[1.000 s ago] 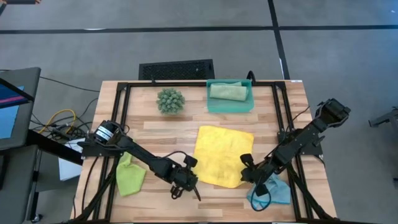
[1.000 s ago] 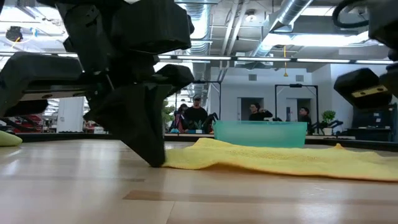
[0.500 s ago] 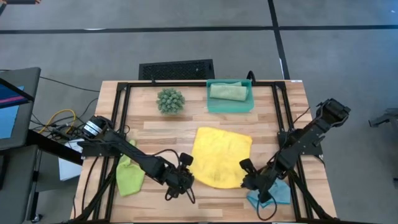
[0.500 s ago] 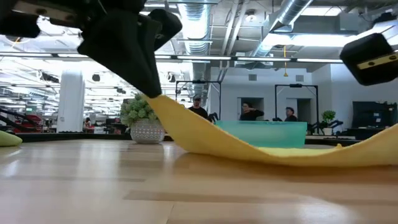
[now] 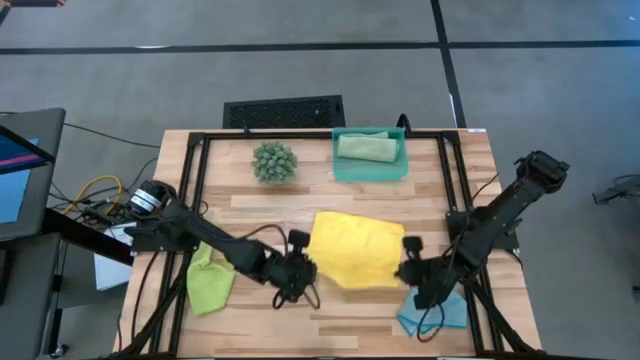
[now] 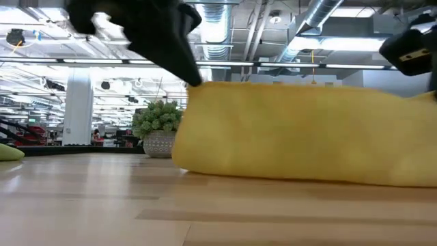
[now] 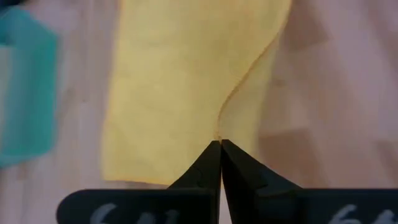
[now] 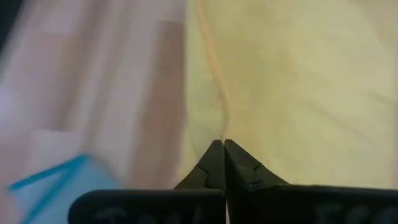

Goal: Roll microfiber towels into tight, uniform cylinder then place into a basket
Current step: Roll the yellow microfiber cloth

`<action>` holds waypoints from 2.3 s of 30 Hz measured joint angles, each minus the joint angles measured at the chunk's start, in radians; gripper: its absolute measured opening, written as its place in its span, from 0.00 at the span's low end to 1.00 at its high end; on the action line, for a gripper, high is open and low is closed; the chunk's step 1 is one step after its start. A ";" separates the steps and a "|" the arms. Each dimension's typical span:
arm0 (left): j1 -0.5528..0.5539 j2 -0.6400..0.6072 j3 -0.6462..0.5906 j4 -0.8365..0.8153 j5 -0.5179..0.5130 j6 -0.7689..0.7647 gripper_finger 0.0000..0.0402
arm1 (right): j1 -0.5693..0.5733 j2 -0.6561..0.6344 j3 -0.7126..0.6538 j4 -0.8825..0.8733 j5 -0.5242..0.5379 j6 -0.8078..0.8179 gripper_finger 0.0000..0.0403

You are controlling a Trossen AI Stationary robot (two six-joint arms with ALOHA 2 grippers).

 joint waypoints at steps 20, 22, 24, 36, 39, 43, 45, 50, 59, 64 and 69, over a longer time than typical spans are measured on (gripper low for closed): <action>0.370 0.006 -0.102 0.198 0.135 0.141 0.00 | -0.152 0.039 -0.037 -0.324 0.169 0.383 0.02; 0.370 0.007 -0.110 0.192 0.135 0.140 0.00 | -0.171 0.051 -0.037 -0.305 0.170 0.356 0.02; 0.369 0.007 -0.111 0.182 0.128 0.125 0.00 | -0.184 0.060 -0.037 -0.298 0.170 0.343 0.02; 0.323 -0.013 -0.087 0.090 0.074 0.034 0.00 | -0.206 0.081 -0.037 -0.278 0.167 0.300 0.03; 0.328 -0.011 -0.087 0.065 0.085 0.006 0.00 | -0.206 0.081 -0.037 -0.277 0.178 0.300 0.03; 0.292 -0.036 -0.087 0.056 0.055 -0.020 0.00 | -0.210 0.081 -0.037 -0.276 0.193 0.292 0.03; 0.273 -0.049 -0.087 0.056 0.026 -0.035 0.00 | -0.212 0.081 -0.037 -0.276 0.193 0.292 0.03; 0.270 -0.050 -0.087 0.042 0.024 -0.061 0.00 | -0.219 0.081 -0.037 -0.276 0.196 0.292 0.03; 0.296 -0.025 -0.140 0.033 0.030 -0.112 0.00 | -0.247 0.081 -0.037 -0.215 0.235 0.195 0.03; 0.295 -0.025 -0.140 0.035 0.015 -0.121 0.00 | -0.292 0.080 -0.096 -0.102 0.238 0.114 0.03; 0.291 -0.025 -0.137 0.038 0.016 -0.121 0.00 | -0.339 0.080 -0.149 0.013 0.233 0.048 0.03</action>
